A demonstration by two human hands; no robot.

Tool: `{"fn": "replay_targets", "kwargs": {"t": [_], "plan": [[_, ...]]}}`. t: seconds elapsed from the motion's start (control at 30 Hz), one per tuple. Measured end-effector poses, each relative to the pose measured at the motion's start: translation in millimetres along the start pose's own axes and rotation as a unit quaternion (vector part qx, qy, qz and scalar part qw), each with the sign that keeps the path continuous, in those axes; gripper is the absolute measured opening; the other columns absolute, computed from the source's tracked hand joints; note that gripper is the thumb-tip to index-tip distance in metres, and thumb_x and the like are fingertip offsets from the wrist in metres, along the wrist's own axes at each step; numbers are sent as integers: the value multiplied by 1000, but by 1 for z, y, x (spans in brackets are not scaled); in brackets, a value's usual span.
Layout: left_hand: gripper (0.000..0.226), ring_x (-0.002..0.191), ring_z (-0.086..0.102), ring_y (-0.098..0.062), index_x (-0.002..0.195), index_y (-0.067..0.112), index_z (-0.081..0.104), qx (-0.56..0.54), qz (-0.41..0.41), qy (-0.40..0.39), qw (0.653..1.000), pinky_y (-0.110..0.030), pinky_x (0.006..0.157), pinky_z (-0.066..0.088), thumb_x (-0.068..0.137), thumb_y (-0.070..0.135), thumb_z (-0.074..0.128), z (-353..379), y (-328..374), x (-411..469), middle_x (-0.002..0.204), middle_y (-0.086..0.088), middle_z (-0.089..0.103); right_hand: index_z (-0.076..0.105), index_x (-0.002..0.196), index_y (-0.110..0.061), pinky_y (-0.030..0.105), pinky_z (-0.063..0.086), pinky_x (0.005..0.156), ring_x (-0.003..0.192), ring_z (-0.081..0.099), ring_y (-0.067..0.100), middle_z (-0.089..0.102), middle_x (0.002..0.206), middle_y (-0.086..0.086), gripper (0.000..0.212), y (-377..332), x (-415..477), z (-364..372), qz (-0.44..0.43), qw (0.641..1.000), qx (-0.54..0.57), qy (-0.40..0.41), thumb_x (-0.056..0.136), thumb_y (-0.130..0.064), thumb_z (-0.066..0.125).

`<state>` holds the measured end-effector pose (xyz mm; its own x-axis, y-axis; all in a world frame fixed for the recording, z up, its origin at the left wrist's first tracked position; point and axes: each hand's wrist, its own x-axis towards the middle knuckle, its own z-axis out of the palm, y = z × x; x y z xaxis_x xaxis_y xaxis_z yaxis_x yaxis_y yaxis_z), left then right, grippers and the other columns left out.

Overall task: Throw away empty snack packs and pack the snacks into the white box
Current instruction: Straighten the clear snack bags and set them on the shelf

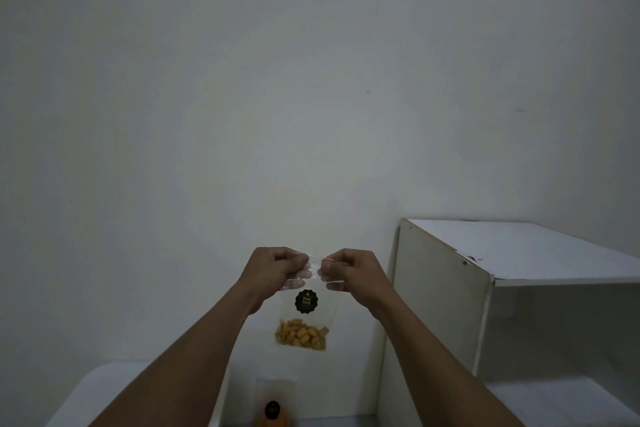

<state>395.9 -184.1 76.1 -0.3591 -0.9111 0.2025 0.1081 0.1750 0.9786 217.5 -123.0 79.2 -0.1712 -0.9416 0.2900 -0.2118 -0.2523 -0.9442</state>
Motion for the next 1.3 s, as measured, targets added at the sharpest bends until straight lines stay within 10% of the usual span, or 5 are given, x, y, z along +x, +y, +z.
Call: {"fn": "replay_targets", "kwargs": {"t": [0.27,0.4,0.57,1.3], "plan": [[23,82,72,-18,77,13,75,158,28,141,977,-38,80,59,81,35,77,6,-8,8,84,1,76,73,83,-13,38,62,75,74,73,18,76,77,5,9,10,2,10,-39,991,-109,66,89,-14,66],[46,88,63,-21,100,10,64,238,-20,185,953,-38,87,56,80,50,73,15,-3,15,100,-2,64,74,82,-20,35,62,73,69,71,8,74,72,-4,12,14,3,22,-62,979,-157,114,90,-19,64],[68,70,63,-22,102,-3,59,214,-110,186,953,-36,68,62,75,58,73,15,3,10,93,-14,65,73,83,-24,33,60,73,70,68,3,71,71,-9,14,18,-4,29,-87,961,-218,146,91,-22,61],[12,80,75,-20,84,-4,76,-15,-131,91,987,-31,69,62,74,-3,70,12,1,4,85,-11,77,74,91,-22,29,60,78,81,72,4,76,82,-6,20,23,-13,36,-53,991,-98,68,81,-40,75]]}}
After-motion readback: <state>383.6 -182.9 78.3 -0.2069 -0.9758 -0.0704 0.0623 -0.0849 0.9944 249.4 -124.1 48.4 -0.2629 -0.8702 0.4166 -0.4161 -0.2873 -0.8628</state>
